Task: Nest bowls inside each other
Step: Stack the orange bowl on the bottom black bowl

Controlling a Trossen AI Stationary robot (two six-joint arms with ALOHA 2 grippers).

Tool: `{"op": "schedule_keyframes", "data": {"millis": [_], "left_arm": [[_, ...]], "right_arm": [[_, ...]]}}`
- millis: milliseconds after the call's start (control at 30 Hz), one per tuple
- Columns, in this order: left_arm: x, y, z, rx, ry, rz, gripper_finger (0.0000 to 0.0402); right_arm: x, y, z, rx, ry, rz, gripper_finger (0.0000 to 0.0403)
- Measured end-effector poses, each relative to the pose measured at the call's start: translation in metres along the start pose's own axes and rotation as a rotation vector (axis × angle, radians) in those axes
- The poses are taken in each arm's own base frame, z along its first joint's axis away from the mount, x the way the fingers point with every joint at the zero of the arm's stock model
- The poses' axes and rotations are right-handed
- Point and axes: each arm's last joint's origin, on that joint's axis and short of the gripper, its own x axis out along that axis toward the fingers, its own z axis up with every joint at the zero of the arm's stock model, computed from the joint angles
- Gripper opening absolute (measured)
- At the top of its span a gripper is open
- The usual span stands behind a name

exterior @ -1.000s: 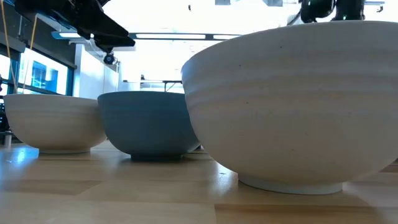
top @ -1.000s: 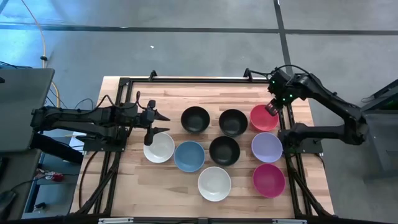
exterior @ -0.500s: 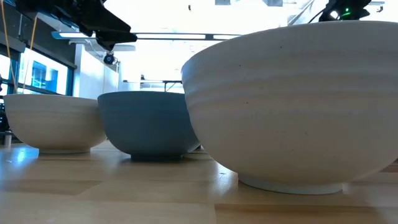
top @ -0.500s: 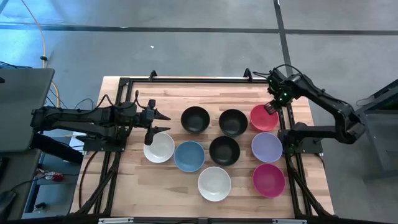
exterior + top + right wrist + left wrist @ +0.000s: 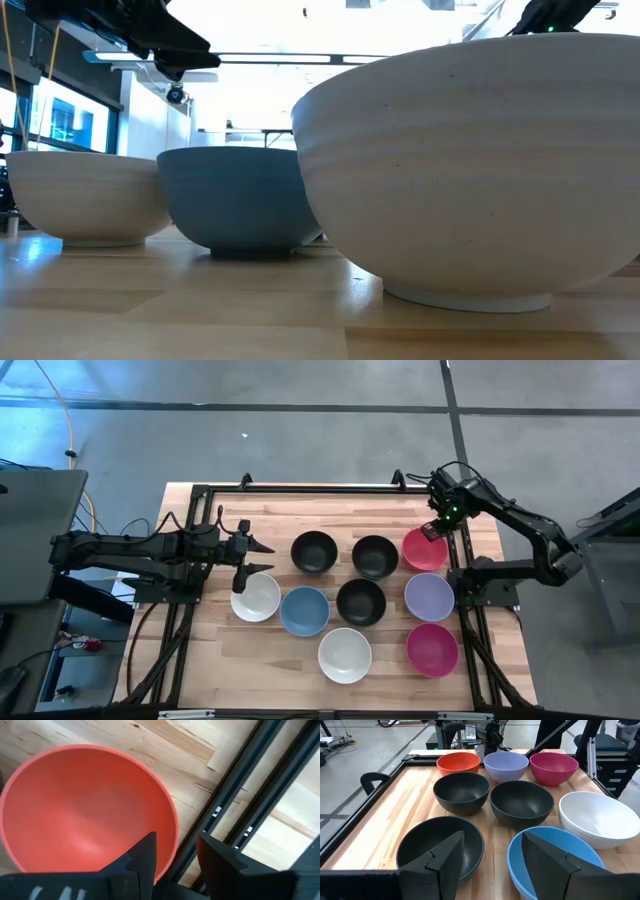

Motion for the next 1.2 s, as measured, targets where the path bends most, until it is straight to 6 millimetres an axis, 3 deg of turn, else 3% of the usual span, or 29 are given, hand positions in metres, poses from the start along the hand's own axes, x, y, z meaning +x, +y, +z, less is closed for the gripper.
{"op": "schedule_keyframes", "data": {"millis": [500,900,1200], "left_arm": [[0.0,0.0,0.0,0.0,0.005,0.0,0.0188],[0.0,0.0,-0.002,0.0,0.025,-0.001,0.0188],[0.0,0.0,-0.003,0.0,0.027,-0.001,0.0188]], "right_arm": [[0.03,0.005,0.027,-0.037,0.072,-0.007,0.013],[0.039,0.006,0.034,-0.07,0.092,-0.008,0.013],[0.039,0.008,0.034,-0.068,0.094,0.045,0.0081]]}}
